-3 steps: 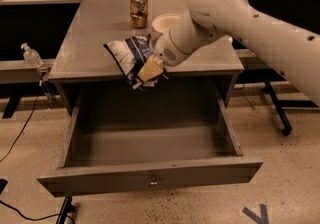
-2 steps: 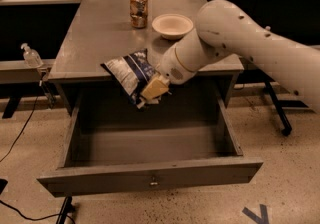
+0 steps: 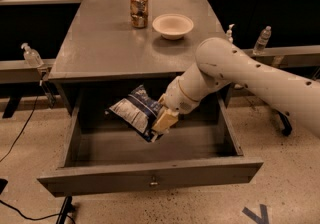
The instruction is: Place blue chip bag into top drawer
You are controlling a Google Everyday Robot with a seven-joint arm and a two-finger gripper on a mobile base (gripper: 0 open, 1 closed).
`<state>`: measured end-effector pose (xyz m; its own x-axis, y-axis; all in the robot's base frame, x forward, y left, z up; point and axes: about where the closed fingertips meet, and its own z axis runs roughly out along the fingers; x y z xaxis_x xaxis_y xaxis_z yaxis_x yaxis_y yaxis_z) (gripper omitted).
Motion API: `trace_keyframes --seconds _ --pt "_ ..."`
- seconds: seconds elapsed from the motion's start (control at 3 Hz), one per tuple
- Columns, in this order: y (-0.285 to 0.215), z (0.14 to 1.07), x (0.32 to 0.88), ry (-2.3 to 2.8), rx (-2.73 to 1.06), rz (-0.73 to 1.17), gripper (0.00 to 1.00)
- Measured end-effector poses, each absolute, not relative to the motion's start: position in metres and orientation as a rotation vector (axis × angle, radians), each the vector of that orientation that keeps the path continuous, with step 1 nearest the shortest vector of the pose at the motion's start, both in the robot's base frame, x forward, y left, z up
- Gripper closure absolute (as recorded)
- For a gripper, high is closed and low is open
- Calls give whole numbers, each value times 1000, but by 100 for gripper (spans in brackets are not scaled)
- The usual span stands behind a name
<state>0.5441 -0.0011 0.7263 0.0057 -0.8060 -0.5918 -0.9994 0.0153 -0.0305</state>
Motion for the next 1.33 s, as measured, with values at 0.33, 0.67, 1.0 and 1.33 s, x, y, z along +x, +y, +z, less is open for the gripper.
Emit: trace_keyframes --seconds 0.33,0.67,1.0,1.33 --pt "-7 707 539 1873 -1873 557 74" --pt "-5 707 539 1870 -1875 563 44" --pt "-4 706 538 1869 -1878 566 20" --pt "-3 704 537 1868 -1882 570 0"
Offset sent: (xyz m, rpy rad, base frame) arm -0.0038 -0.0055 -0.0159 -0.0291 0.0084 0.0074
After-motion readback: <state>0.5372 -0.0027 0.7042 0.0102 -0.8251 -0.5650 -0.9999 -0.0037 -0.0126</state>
